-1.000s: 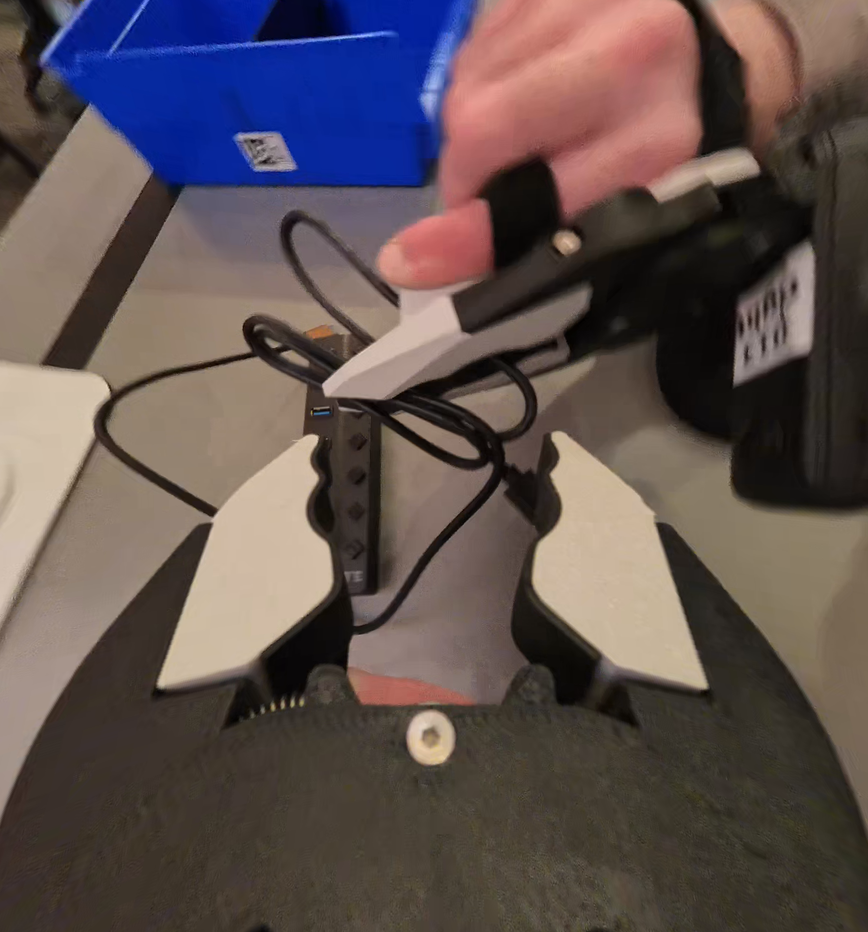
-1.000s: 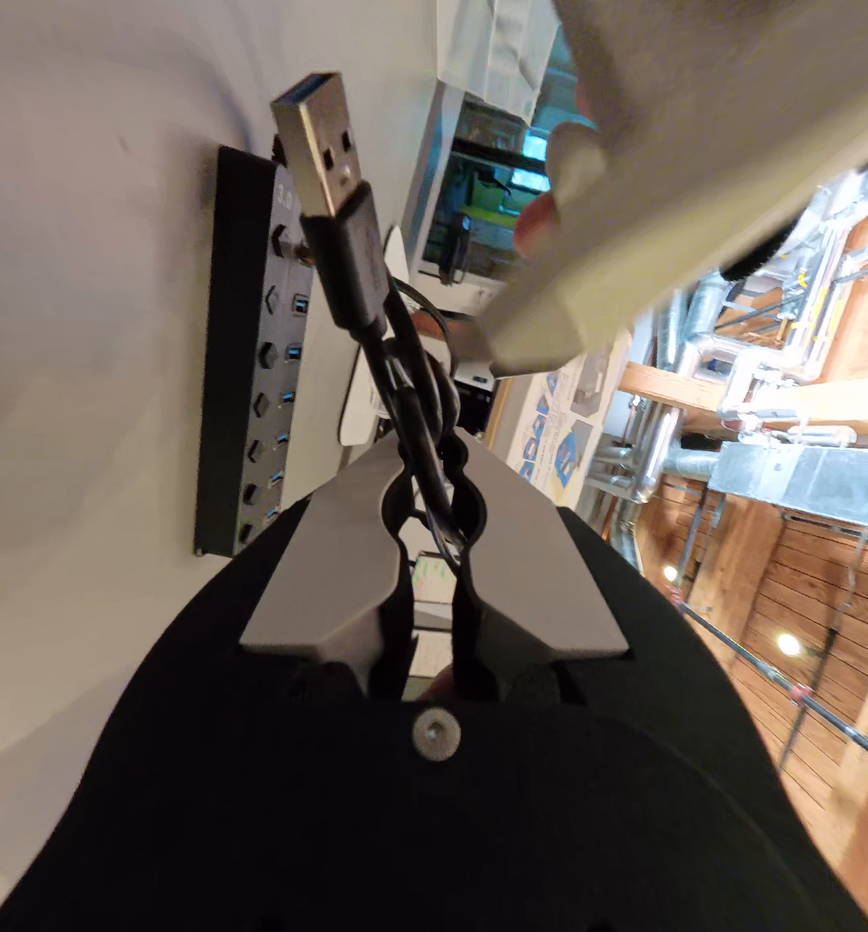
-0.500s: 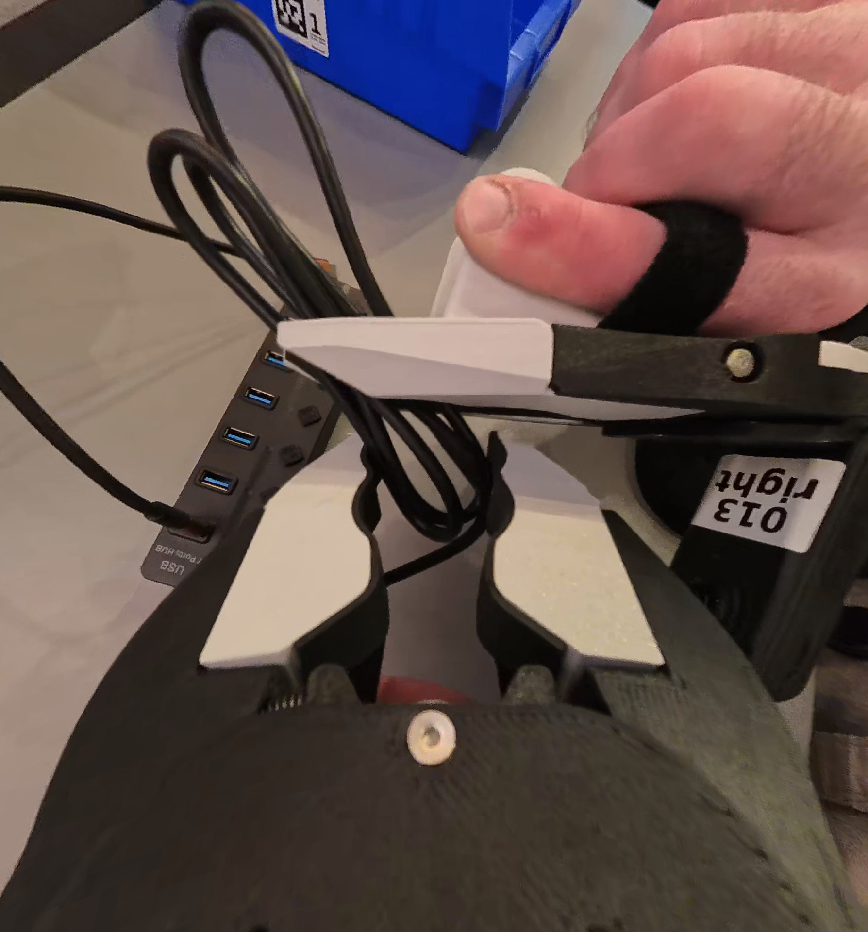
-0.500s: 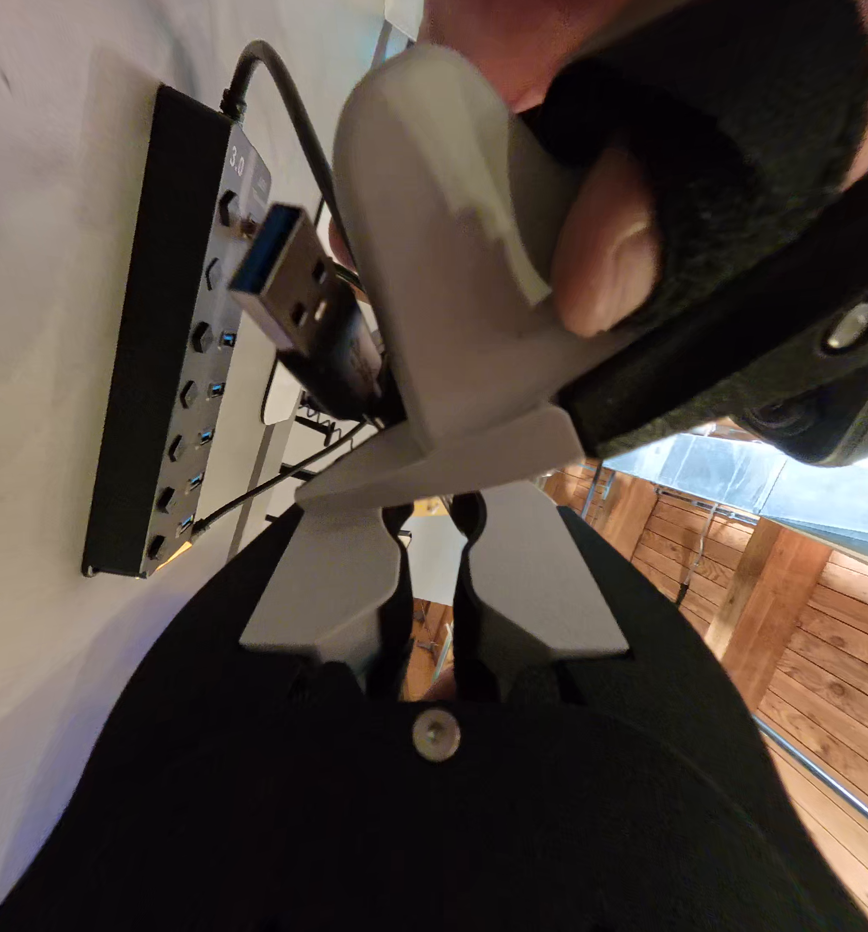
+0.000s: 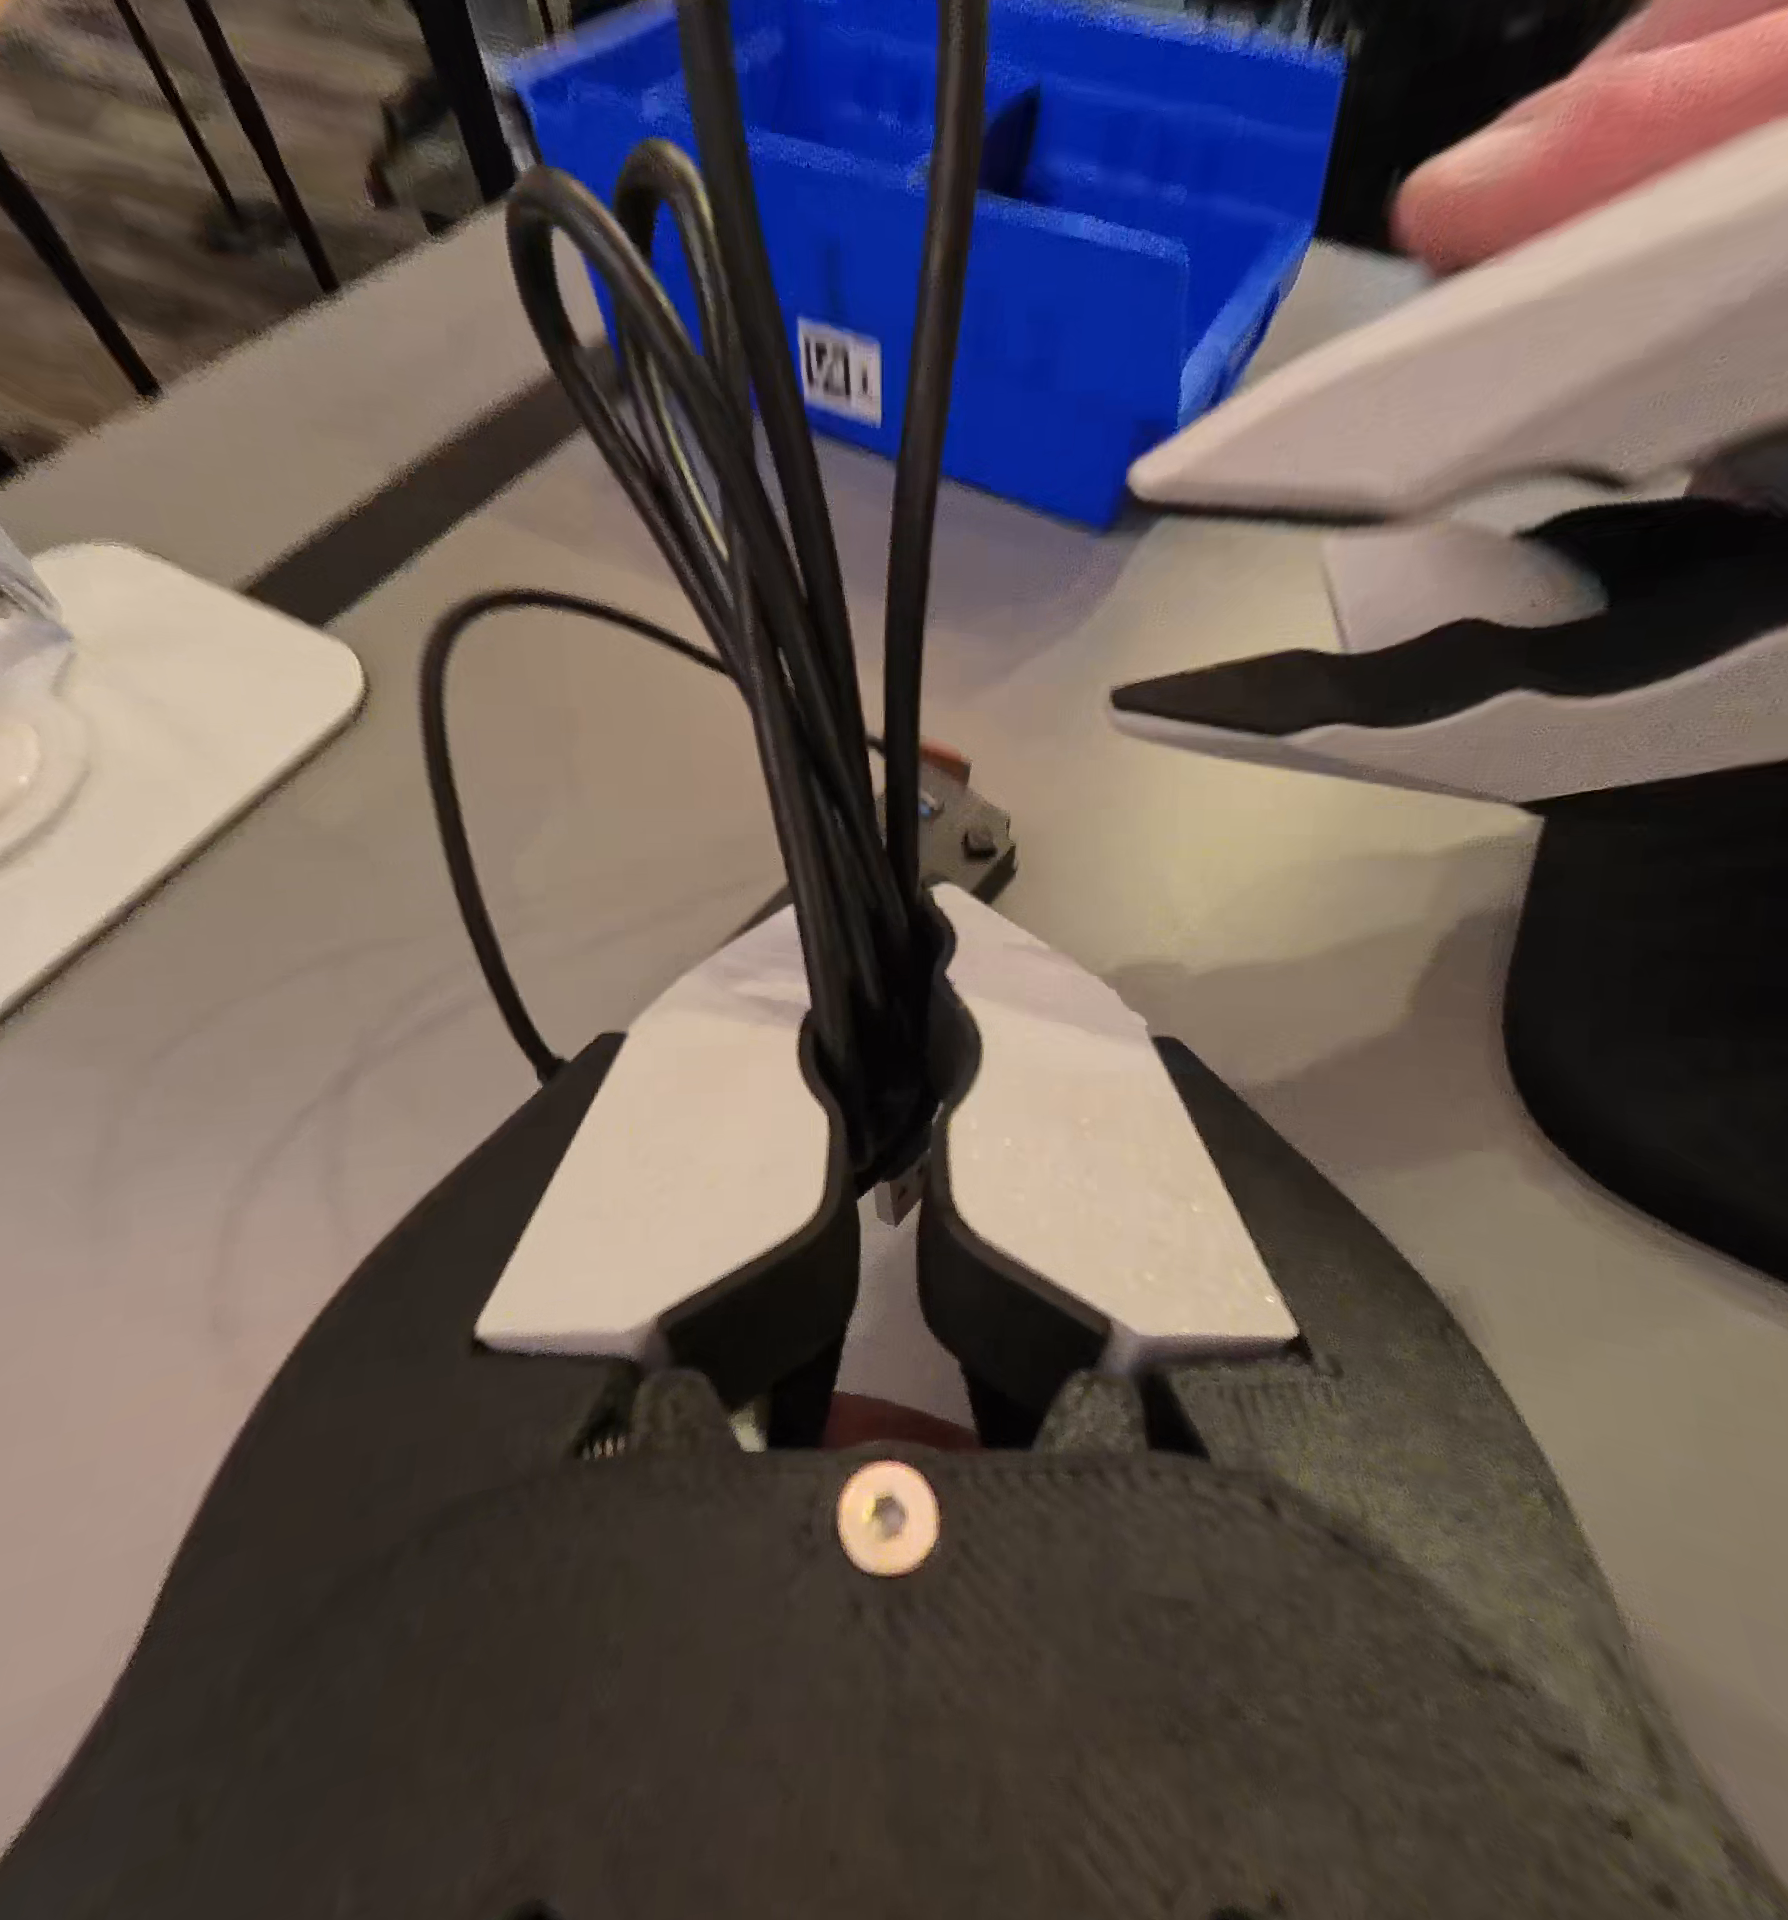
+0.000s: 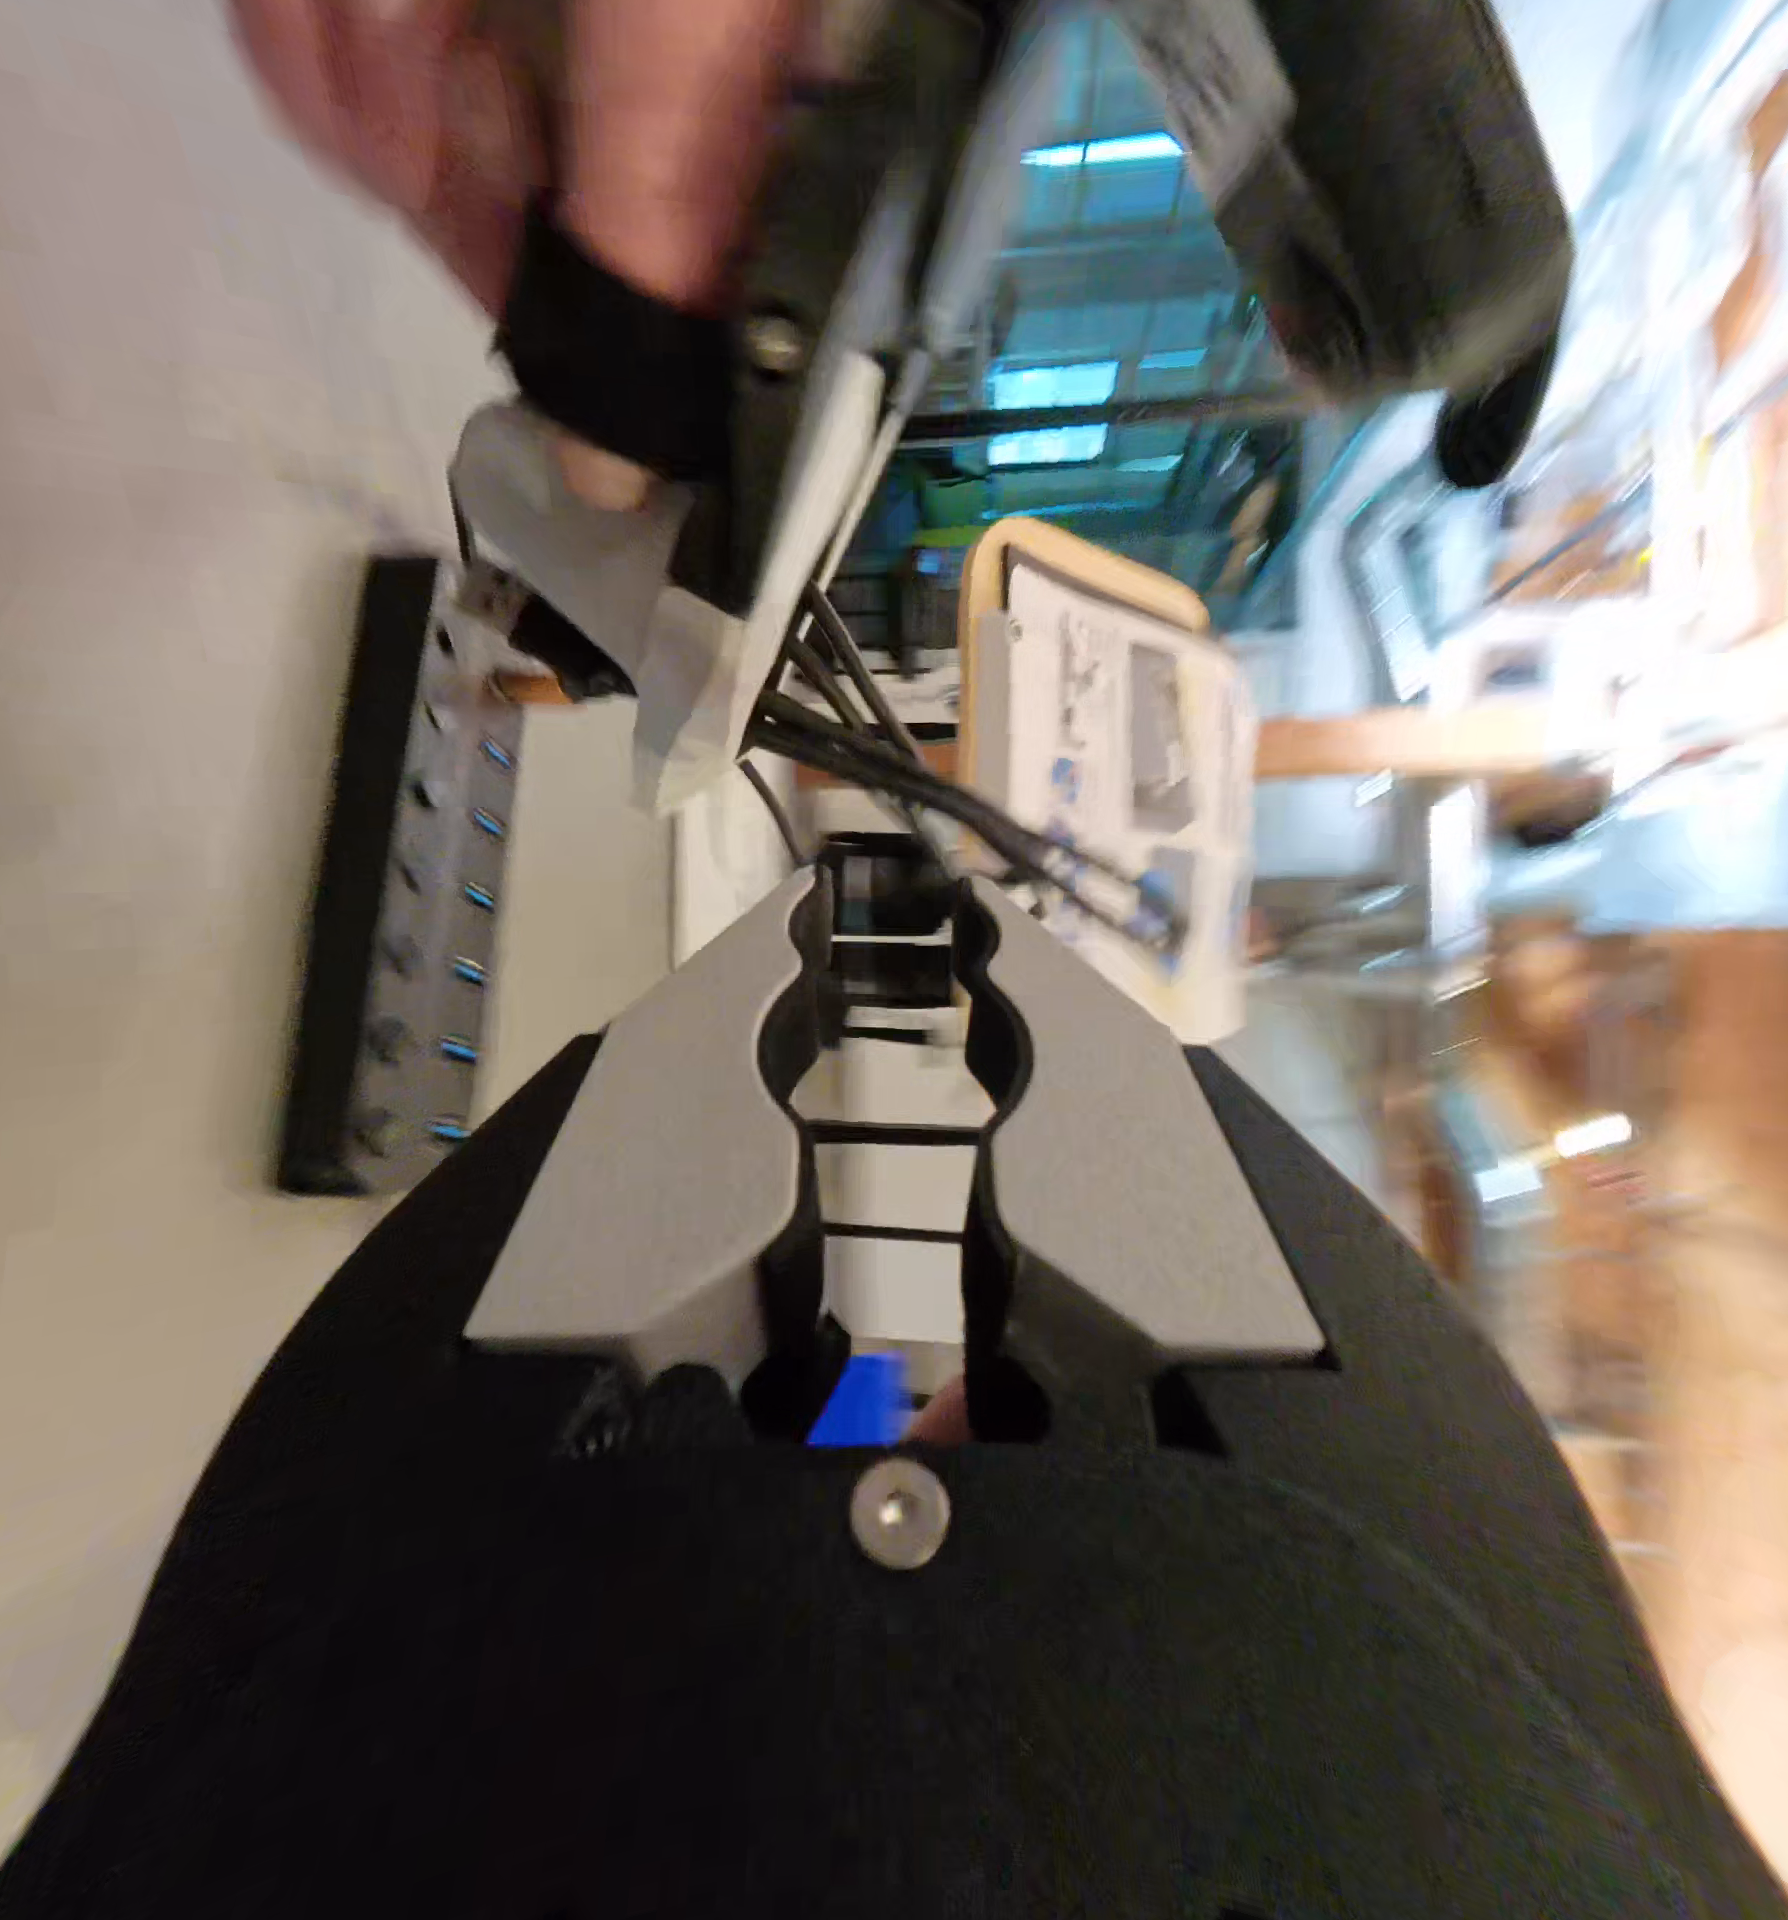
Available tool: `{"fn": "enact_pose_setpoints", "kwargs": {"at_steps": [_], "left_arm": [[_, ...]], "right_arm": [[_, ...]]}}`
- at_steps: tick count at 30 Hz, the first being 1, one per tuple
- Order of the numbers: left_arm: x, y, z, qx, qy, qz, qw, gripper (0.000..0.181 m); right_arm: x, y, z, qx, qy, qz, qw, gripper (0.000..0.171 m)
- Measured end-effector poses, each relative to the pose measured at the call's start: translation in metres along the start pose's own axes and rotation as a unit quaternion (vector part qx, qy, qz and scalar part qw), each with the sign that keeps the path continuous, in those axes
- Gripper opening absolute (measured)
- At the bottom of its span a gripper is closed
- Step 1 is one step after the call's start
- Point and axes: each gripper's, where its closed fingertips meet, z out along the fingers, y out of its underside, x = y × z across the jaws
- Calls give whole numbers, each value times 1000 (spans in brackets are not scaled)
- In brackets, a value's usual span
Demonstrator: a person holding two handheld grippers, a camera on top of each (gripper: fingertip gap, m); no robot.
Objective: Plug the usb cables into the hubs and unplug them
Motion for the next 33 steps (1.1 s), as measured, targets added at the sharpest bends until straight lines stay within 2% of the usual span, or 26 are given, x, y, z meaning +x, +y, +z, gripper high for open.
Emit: {"fn": "enact_pose_setpoints", "kwargs": {"at_steps": [1, 2, 3, 4, 6, 7, 8, 10, 13, 15, 17, 19, 21, 22, 23, 25, 26, 29, 33], "left_arm": [[0, -7, -4, 29, -2, 10, 1000, 8], [-2, -11, -6, 45, -12, 11, 999, 8], [-2, -14, -8, 58, -16, 13, 998, 8], [0, -17, -9, 72, -21, 22, 997, 8], [3, -18, -10, 84, -38, 47, 995, 8], [7, -18, -10, 88, -36, 56, 994, 8], [10, -18, -10, 91, -39, 65, 993, 8], [13, -18, -10, 99, -45, 73, 991, 8], [20, -14, -7, 101, -47, 93, 989, 8], [29, -15, -7, 114, -22, 93, 989, 8], [37, -19, -11, 140, 20, 84, 986, 8], [42, -21, -15, 154, 52, 76, 984, 8], [48, -23, -20, 174, 95, 60, 978, 8], [52, -25, -24, 186, 125, 50, 973, 8], [55, -26, -28, 194, 152, 39, 968, 8], [59, -28, -32, 198, 183, 29, 963, 8], [62, -27, -33, 196, 194, 32, 961, 9], [62, -25, -33, 193, 206, 29, 959, 8], [58, -23, -31, 186, 201, 31, 961, 10]], "right_arm": [[1, 0, -2, 8, -29, 115, 993, 26], [0, -2, -2, 19, -68, 241, 968, 39], [-1, -4, -1, 33, -104, 355, 928, 55], [3, -5, 2, 53, -122, 454, 881, 64], [18, -6, 8, 110, -140, 612, 770, 68], [22, -7, 11, 132, -154, 659, 724, 66], [24, -9, 14, 148, -163, 682, 698, 62], [20, -19, 22, 162, -181, 688, 684, 62], [16, -39, 27, 193, -211, 704, 650, 52], [19, -42, 28, 216, -208, 710, 638, 32], [24, -47, 23, 248, -222, 717, 613, 22], [26, -52, 18, 270, -236, 712, 603, 22], [29, -59, 10, 299, -259, 700, 595, 32], [30, -61, 7, 307, -266, 693, 595, 44], [30, -61, 5, 310, -271, 689, 597, 42], [29, -62, 4, 317, -282, 684, 594, 27], [29, -64, 4, 318, -286, 678, 598, 25], [28, -66, 4, 310, -283, 660, 623, 8], [26, -65, 8, 288, -272, 656, 642, 6]]}}
